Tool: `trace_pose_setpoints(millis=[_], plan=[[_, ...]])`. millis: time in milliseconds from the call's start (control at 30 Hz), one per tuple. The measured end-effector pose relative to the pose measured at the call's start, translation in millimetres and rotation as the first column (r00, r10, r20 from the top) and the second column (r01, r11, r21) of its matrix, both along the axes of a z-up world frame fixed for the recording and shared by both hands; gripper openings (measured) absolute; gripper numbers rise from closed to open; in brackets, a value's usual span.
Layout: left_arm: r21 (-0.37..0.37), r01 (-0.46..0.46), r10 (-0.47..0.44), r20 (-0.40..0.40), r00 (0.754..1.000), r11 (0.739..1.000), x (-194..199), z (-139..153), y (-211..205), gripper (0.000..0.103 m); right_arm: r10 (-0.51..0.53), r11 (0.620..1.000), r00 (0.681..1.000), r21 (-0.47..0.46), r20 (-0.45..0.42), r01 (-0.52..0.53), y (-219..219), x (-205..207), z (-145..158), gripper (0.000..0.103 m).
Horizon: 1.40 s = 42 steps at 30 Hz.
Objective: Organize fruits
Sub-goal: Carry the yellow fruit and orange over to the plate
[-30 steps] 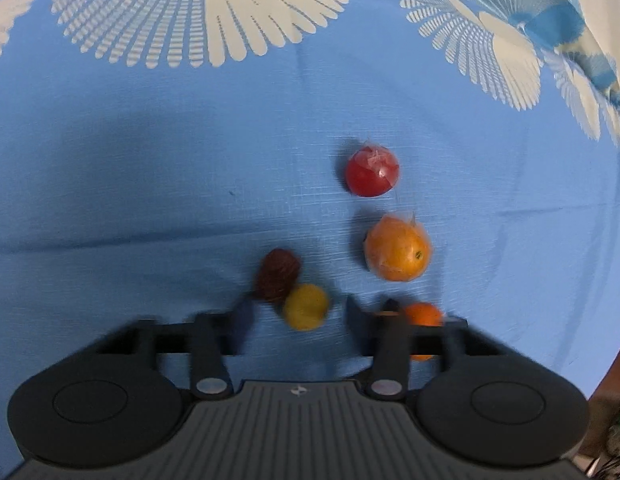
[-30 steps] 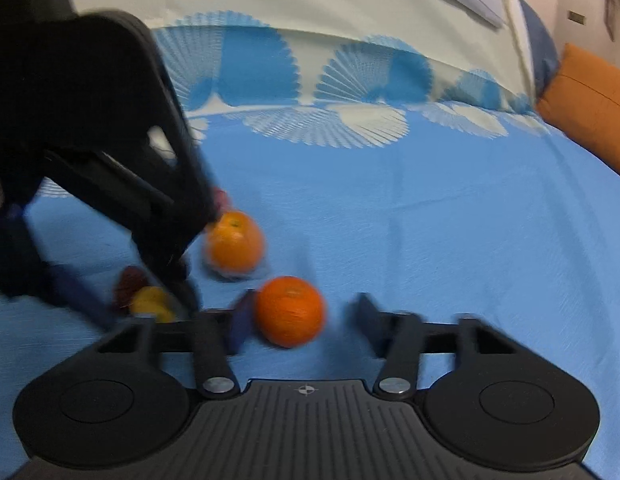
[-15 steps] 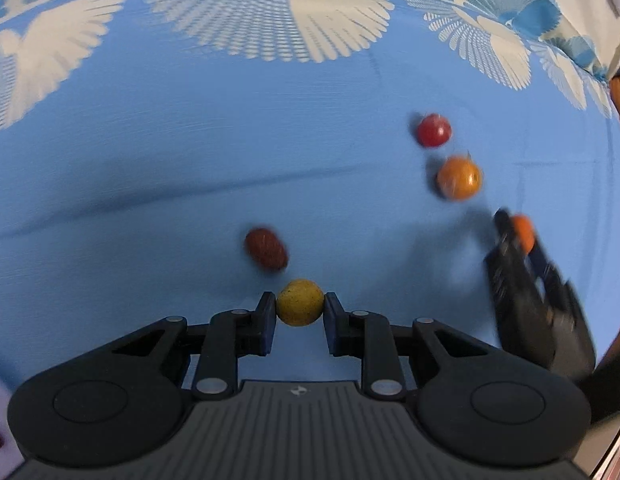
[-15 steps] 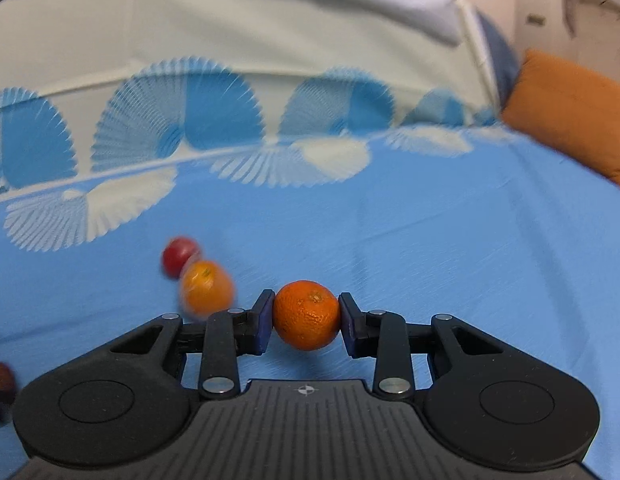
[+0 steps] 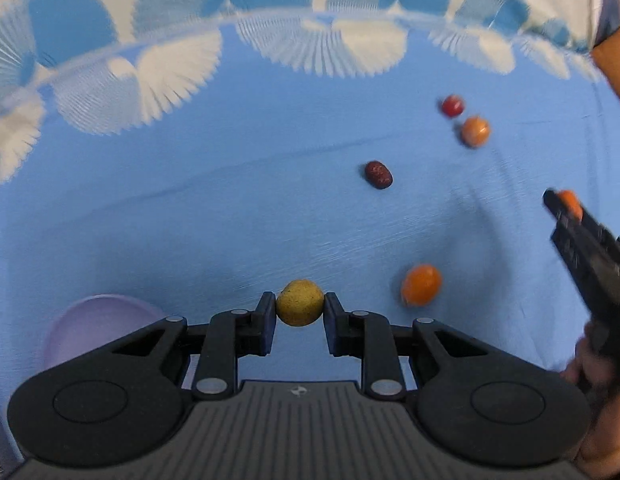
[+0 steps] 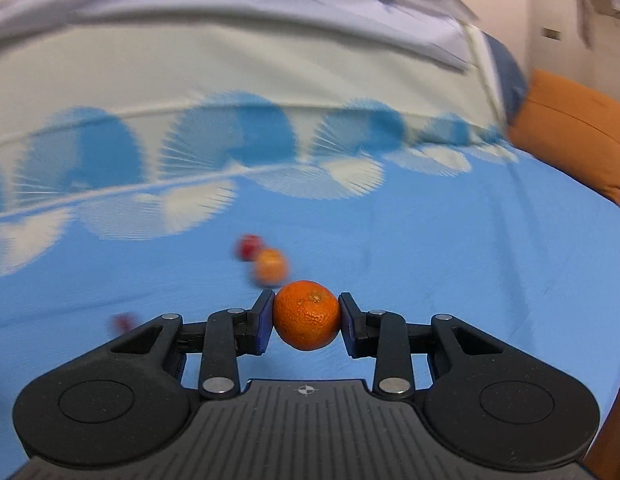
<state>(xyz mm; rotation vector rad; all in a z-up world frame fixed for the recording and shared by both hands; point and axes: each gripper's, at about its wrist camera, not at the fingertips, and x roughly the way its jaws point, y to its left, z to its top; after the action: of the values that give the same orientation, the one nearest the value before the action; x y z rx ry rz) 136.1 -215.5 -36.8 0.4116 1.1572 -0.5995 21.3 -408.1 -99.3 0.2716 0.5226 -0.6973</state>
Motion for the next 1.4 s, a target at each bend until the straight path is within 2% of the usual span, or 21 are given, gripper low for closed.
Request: trace_pose_setpoints(millis=[100,200,267,333,433,567,633,867,1100,1400], plan=[[-0.036,-0.025,0.026,0.033,0.999,0.999,-23.1,32.2,42.2,0.028,0.147,0.989,0.989,0.014,0.032,-0.148,46.5,-27.6,29.2,0.036],[-0.058,-0.067,0.07,0.057,0.996,0.996,-49.8,51.9,88.4,0.028,0.285,0.956,0.957,0.057,0.058,-0.288,93.2,-53.1,52.8,0.036],[-0.059,-0.101,0.104,0.065,0.992,0.993,-67.7,59.9,121.4,0.028,0.378,0.917,0.922,0.107,0.08,-0.385,123.9,-66.8,65.3,0.036],[-0.058,-0.135,0.138,0.056,0.989,0.989,-83.1,62.3,150.3,0.028,0.477,0.862,0.874,0.144,0.091,-0.485,158.2,-78.7,74.4,0.036],[-0.056,-0.201,0.203,0.05,0.978,0.978,-105.5,61.0,194.6,0.027,0.586,0.799,0.806,0.109,0.081,-0.591,205.6,-92.2,86.0,0.036],[-0.042,-0.259,0.261,0.073,0.963,0.965,-129.9,57.2,241.5,0.027,0.66,0.749,0.75,0.03,0.05,-0.661,248.6,-102.3,100.9,0.036],[-0.054,-0.285,0.289,0.081,0.954,0.957,-140.6,56.9,260.9,0.027,0.678,0.734,0.734,-0.001,0.036,-0.679,261.1,-106.3,107.7,0.036],[-0.116,-0.312,0.322,0.088,0.943,0.943,-163.1,56.6,291.8,0.027,0.712,0.702,0.702,-0.022,-0.024,-0.712,290.5,-120.9,114.2,0.036],[-0.147,-0.31,0.325,0.094,0.941,0.939,-164.0,58.2,299.4,0.027,0.702,0.709,0.71,-0.038,-0.057,-0.704,300.4,-123.0,116.7,0.036],[-0.148,-0.314,0.331,0.113,0.937,0.938,-159.8,58.3,302.4,0.027,0.717,0.691,0.691,-0.033,-0.089,-0.722,304.7,-115.5,114.5,0.036]])
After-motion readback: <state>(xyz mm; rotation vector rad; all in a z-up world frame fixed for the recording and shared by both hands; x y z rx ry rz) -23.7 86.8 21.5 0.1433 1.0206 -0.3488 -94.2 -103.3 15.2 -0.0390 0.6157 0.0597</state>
